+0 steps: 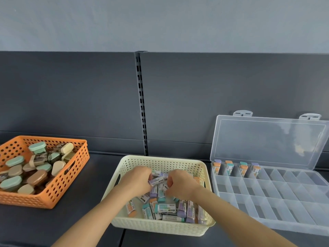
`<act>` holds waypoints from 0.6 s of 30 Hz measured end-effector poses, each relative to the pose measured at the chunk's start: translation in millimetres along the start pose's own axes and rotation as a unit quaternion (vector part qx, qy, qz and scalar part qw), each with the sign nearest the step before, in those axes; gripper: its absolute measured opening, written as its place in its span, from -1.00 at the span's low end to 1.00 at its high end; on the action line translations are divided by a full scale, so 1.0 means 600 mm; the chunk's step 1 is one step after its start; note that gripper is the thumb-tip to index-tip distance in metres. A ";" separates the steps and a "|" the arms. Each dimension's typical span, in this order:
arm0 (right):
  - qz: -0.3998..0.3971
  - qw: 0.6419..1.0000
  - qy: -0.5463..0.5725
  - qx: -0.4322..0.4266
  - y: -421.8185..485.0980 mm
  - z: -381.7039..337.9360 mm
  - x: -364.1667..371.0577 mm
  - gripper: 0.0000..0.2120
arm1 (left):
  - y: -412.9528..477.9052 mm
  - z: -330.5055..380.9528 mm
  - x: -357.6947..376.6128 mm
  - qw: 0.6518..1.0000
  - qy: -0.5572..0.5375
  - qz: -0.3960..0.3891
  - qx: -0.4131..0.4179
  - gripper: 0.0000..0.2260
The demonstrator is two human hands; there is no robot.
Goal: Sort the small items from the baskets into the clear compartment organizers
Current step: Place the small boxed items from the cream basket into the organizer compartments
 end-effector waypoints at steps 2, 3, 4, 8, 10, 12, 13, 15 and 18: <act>0.045 0.999 0.002 -0.005 0.001 0.004 -0.020 -0.89 | 0.004 0.000 -0.008 0.999 0.001 0.038 0.023 -0.76; 0.070 0.998 -0.004 -0.002 0.003 0.009 -0.031 -0.86 | 0.007 0.002 -0.011 0.998 -0.002 0.053 0.039 -0.70; 0.095 0.995 -0.020 0.003 0.007 0.015 -0.042 -0.82 | 0.009 0.004 -0.010 0.997 -0.003 0.057 0.052 -0.65; 0.141 0.982 -0.124 0.018 0.013 0.033 -0.066 -0.93 | 0.013 0.011 -0.004 0.997 0.011 0.037 0.066 -0.64; 0.134 0.976 -0.168 0.014 0.011 0.034 -0.063 -0.79 | 0.014 0.014 -0.003 0.997 0.015 0.028 0.069 -0.68; 0.131 0.969 -0.208 0.002 0.005 0.031 -0.057 -0.73 | 0.017 0.014 0.000 0.998 -0.003 0.014 0.067 -0.69; 0.128 0.969 -0.213 0.000 0.003 0.030 -0.052 -0.72 | 0.017 0.015 0.003 0.998 -0.014 0.007 0.064 -0.69; 0.120 0.972 -0.200 0.001 0.002 0.030 -0.043 -0.71 | 0.017 0.018 0.004 0.998 -0.030 -0.004 0.060 -0.67; 0.106 0.981 -0.162 0.004 0.006 0.031 -0.037 -0.76 | 0.015 0.026 0.002 0.997 -0.044 -0.007 0.058 -0.67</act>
Point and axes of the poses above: each hand's wrist, its own y-axis towards the middle knuckle, its own x-axis out of the palm, z = x × y, the point moved 6 cm from there along y, towards the middle knuckle, and after that the axes turned 6 degrees about z, right-handed, at the moved point
